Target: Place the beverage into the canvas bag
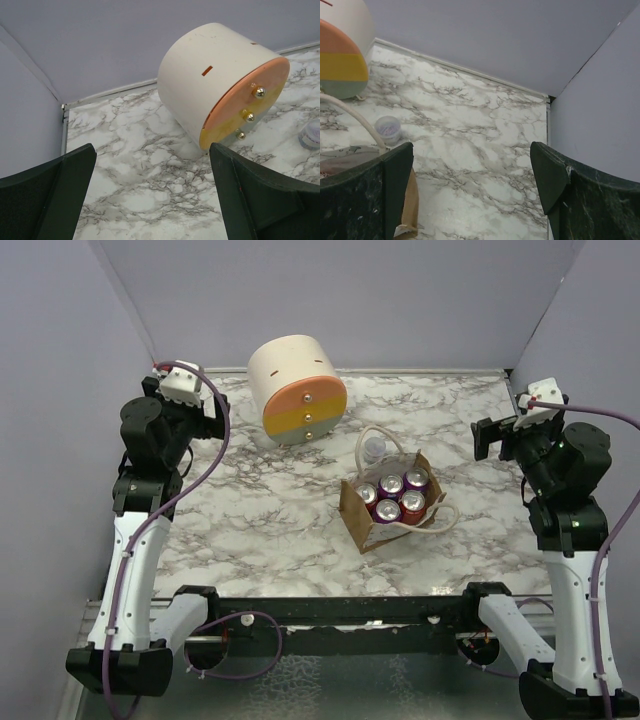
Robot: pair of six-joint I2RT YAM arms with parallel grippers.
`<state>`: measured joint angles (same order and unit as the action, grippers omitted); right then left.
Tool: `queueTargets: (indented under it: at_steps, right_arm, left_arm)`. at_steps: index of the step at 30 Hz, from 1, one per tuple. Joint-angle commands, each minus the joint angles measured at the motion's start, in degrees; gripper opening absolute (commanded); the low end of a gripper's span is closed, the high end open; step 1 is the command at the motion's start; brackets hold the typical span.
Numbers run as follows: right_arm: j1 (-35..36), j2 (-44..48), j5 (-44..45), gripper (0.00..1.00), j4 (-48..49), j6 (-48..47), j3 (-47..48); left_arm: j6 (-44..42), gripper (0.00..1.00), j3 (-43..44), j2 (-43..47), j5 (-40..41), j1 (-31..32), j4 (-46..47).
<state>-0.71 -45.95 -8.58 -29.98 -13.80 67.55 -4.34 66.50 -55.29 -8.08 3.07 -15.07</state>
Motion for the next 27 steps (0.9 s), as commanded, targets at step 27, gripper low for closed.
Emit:
queueTargets:
  at_steps: [27]
  right_arm:
    - [-0.3,-0.2,-1.7,1.0,-2.5,-1.4,-0.2]
  left_arm:
    - [1.0,0.99,0.4,-0.1,-1.3,-1.2,-2.3]
